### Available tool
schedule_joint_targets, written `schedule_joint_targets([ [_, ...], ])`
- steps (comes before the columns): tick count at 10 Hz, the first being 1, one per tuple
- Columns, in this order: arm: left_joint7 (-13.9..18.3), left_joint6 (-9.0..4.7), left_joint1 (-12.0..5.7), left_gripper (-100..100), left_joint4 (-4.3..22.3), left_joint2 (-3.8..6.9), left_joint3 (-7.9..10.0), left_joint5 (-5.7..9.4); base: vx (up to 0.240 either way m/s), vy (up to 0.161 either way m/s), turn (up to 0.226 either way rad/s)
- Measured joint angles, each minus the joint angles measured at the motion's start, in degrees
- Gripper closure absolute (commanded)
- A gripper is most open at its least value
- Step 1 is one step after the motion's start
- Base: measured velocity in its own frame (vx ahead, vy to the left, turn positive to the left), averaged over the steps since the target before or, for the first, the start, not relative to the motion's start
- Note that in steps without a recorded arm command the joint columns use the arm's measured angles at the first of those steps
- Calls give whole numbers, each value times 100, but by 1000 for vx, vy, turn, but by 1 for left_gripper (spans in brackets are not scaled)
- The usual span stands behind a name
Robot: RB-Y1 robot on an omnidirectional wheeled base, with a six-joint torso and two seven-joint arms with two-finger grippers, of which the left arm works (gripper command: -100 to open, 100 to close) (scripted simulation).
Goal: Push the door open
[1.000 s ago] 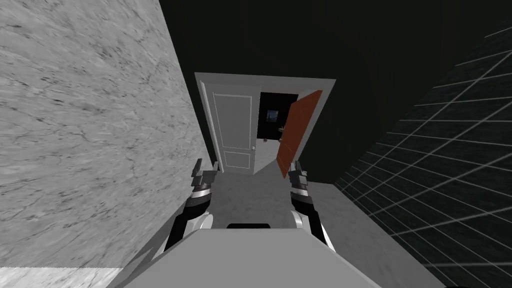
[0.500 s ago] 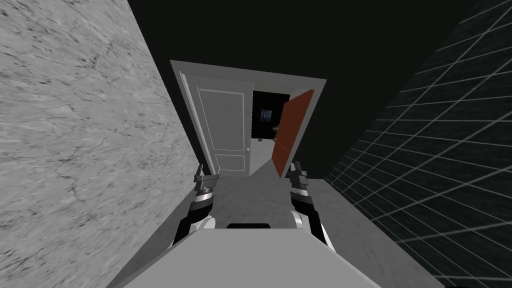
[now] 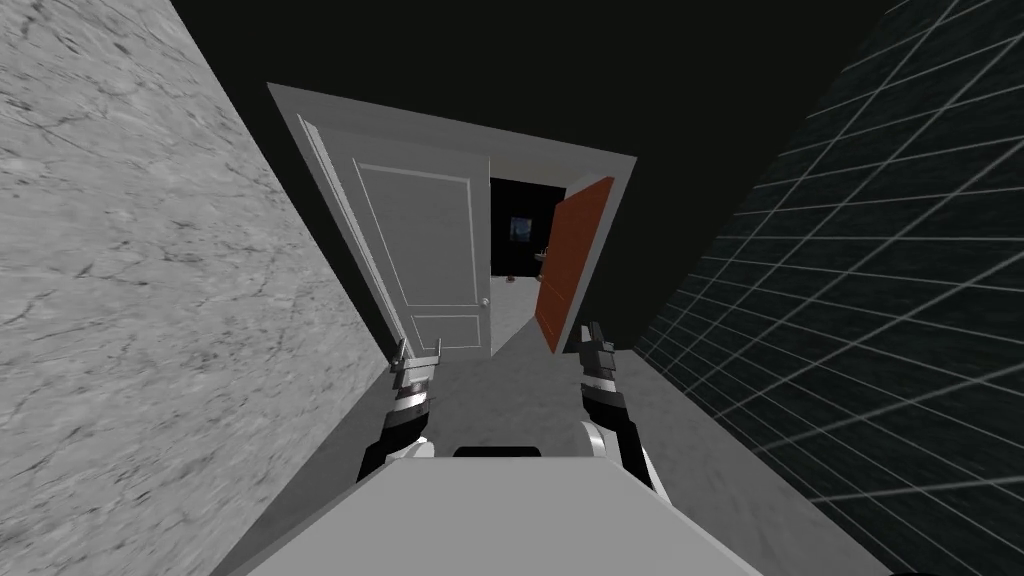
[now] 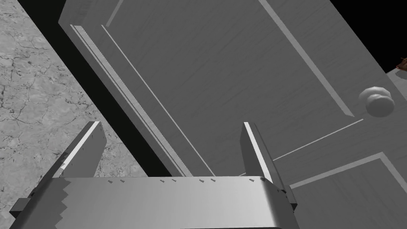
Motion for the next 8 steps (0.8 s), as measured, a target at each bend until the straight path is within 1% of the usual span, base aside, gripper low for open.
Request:
schedule_joint_targets([
  [1, 108, -111, -1, -100, 137, 18, -49, 98, 111, -5, -143],
  [3, 323, -242, -63, -100, 392, 50, -95, 326, 100, 5, -185],
  [5, 522, -394, -56, -100, 602, 64, -192, 527, 124, 21, -179],
  [6, 614, -446, -50, -100, 678, 75, -229, 637, 104, 21, -191],
  [8, 835, -610, -65, -100, 927, 108, -307, 848, 102, 18, -162],
])
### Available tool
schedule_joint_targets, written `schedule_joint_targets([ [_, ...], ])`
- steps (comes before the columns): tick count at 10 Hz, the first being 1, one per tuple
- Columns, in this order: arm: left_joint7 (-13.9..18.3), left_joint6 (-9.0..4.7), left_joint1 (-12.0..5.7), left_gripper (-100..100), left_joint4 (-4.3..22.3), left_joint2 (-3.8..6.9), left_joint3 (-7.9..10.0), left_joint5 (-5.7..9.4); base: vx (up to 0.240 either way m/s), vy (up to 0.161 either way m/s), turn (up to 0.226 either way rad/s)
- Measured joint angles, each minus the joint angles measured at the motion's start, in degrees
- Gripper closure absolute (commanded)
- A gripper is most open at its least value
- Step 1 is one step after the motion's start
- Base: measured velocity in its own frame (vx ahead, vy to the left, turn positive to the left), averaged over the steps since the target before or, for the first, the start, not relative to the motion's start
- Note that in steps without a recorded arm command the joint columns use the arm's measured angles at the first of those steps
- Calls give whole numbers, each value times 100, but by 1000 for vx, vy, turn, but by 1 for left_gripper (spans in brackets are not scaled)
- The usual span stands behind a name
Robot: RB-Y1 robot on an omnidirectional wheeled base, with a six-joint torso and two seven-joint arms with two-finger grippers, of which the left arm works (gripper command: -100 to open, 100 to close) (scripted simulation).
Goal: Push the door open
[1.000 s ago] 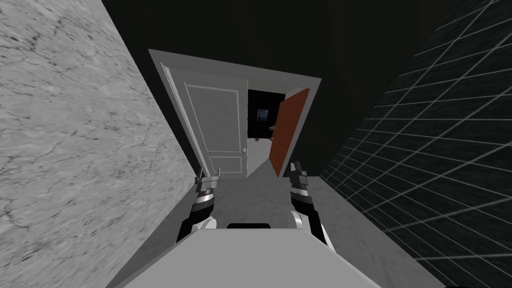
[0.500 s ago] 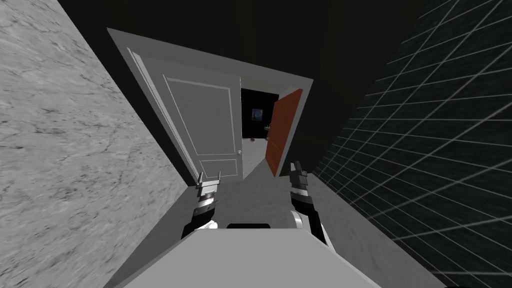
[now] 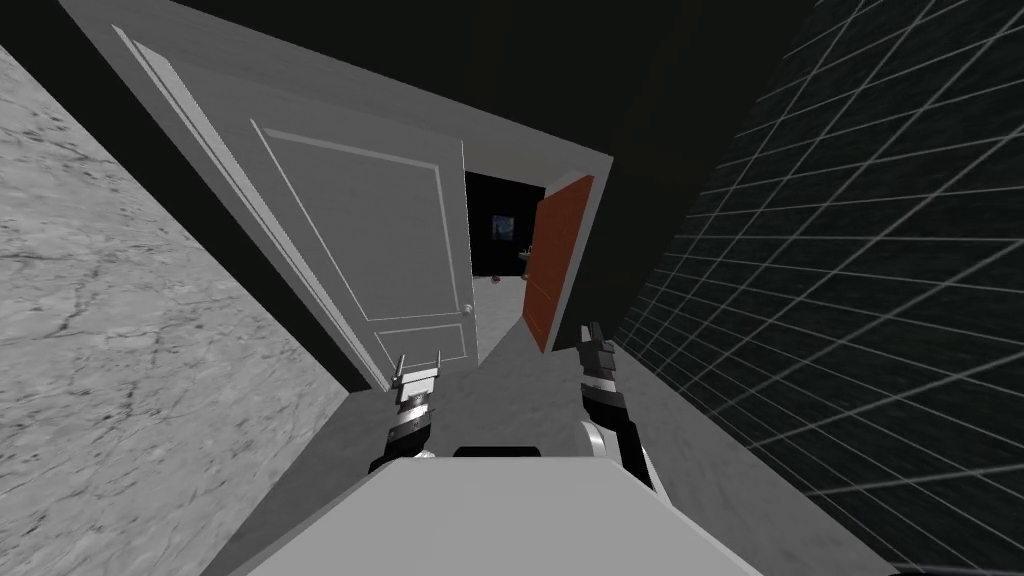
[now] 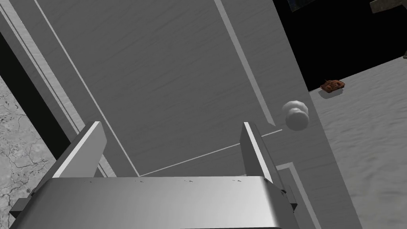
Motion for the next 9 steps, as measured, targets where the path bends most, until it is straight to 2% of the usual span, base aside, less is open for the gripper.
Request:
schedule_joint_targets([
  [2, 197, -119, 81, -100, 102, 48, -84, 218, 96, 9, -96],
  [5, 406, -310, -3, -100, 442, 34, -181, 409, 71, 12, -161],
  [9, 814, -586, -25, -100, 865, 96, -317, 827, 99, 37, -152],
])
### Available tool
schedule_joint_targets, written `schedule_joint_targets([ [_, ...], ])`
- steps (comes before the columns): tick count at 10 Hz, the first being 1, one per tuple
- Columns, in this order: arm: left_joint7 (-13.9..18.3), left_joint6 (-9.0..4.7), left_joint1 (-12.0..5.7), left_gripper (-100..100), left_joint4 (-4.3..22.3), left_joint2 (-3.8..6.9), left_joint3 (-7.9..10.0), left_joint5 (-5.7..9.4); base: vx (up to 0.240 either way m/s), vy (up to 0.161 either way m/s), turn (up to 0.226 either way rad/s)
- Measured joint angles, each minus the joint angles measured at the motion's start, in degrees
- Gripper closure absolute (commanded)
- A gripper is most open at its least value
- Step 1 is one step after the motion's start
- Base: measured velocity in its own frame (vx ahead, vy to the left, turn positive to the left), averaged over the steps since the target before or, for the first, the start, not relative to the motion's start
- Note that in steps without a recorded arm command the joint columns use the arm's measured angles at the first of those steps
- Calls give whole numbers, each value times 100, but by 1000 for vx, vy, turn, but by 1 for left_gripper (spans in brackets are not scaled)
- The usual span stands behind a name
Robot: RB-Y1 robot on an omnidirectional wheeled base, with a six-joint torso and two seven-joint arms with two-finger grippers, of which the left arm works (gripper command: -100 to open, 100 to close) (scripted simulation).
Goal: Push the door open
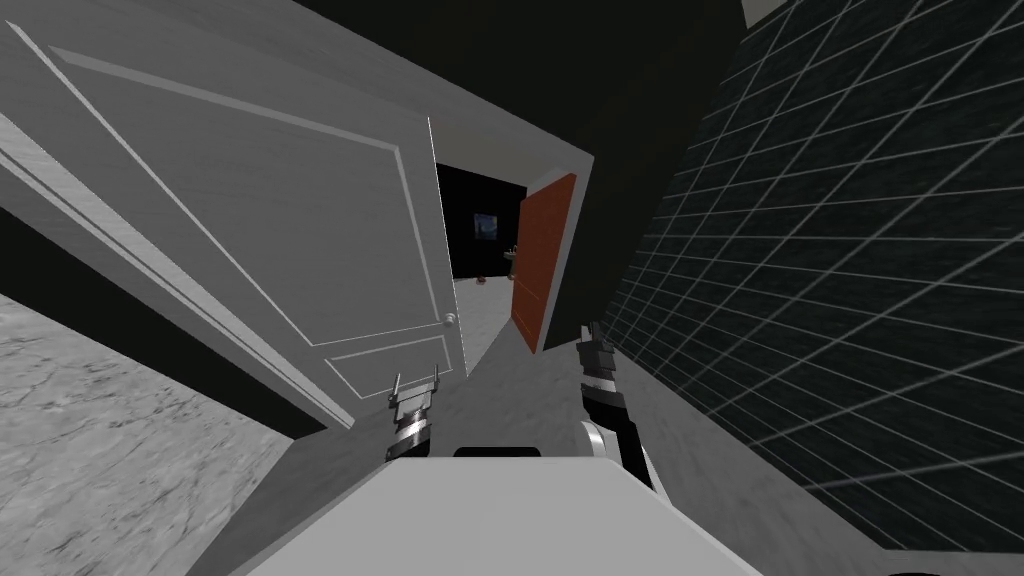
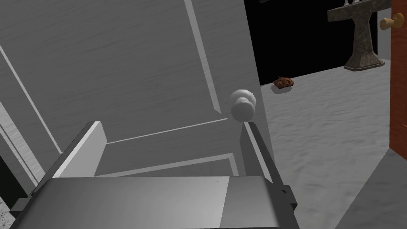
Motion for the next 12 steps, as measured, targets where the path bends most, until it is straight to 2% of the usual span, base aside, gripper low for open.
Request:
schedule_joint_targets([
  [3, 303, -231, -24, -100, 347, 28, -116, 284, 122, 43, -185],
  [5, 549, -413, -38, -100, 626, 43, -227, 552, 127, 59, -181],
  [10, 986, -733, -1, -100, 1045, 99, -412, 992, 88, 47, -140],
  [12, 1109, -821, -13, -100, 1175, 111, -462, 1157, 84, 66, -105],
])
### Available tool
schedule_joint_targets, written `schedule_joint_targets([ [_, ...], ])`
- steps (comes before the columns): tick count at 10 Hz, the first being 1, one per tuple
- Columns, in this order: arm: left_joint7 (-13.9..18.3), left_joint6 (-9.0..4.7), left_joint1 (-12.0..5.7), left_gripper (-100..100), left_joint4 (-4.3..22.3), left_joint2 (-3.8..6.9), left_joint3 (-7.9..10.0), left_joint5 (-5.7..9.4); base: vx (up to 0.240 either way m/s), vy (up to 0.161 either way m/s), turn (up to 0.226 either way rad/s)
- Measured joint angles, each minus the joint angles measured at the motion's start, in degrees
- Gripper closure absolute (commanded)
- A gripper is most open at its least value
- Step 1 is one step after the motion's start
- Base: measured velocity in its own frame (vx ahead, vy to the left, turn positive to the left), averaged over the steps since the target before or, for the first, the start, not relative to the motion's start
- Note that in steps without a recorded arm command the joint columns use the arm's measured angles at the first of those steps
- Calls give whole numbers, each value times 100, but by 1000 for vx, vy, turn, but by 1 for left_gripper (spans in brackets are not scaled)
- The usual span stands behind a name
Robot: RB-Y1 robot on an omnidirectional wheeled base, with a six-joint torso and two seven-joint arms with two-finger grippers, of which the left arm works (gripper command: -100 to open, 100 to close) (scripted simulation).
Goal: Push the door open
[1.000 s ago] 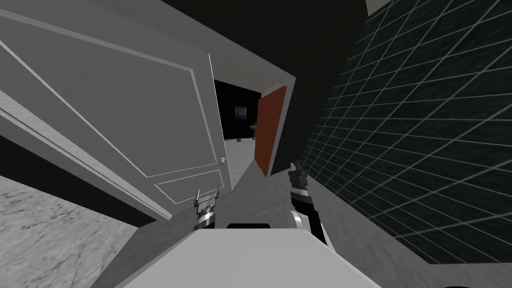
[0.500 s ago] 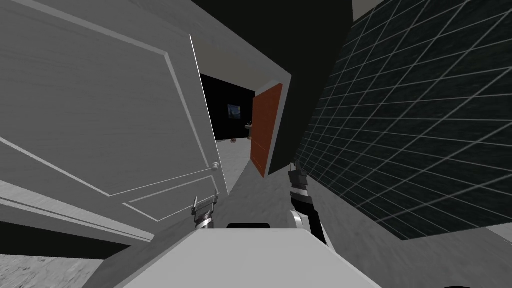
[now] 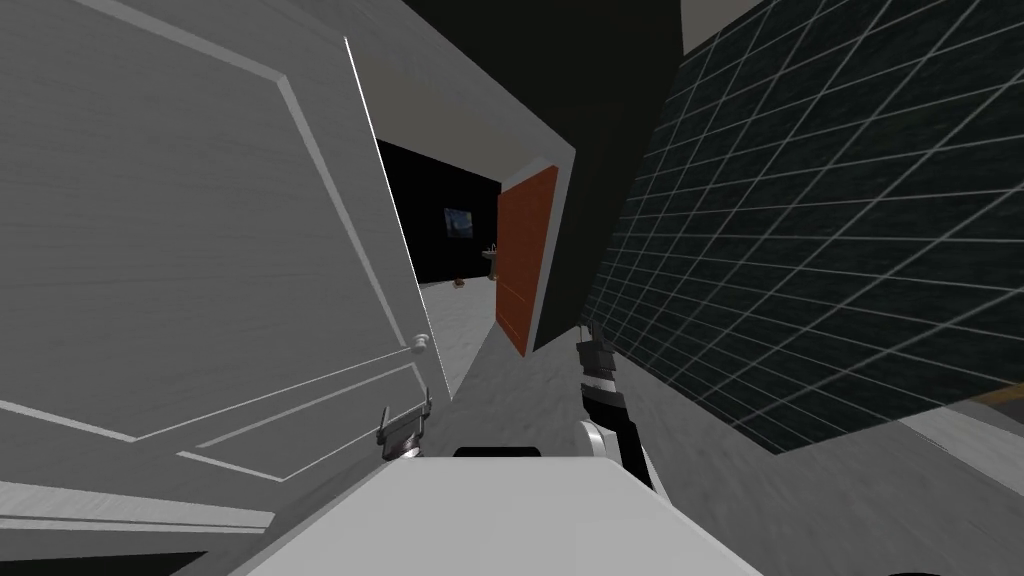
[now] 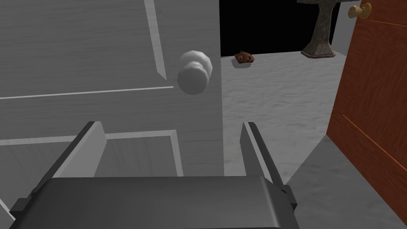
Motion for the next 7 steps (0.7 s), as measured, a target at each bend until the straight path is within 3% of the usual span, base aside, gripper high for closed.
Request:
schedule_joint_targets([
  [4, 406, -309, -59, -100, 507, 17, -156, 364, 121, 90, -181],
  [7, 728, -553, -85, -100, 873, 32, -286, 687, 137, 129, -152],
])
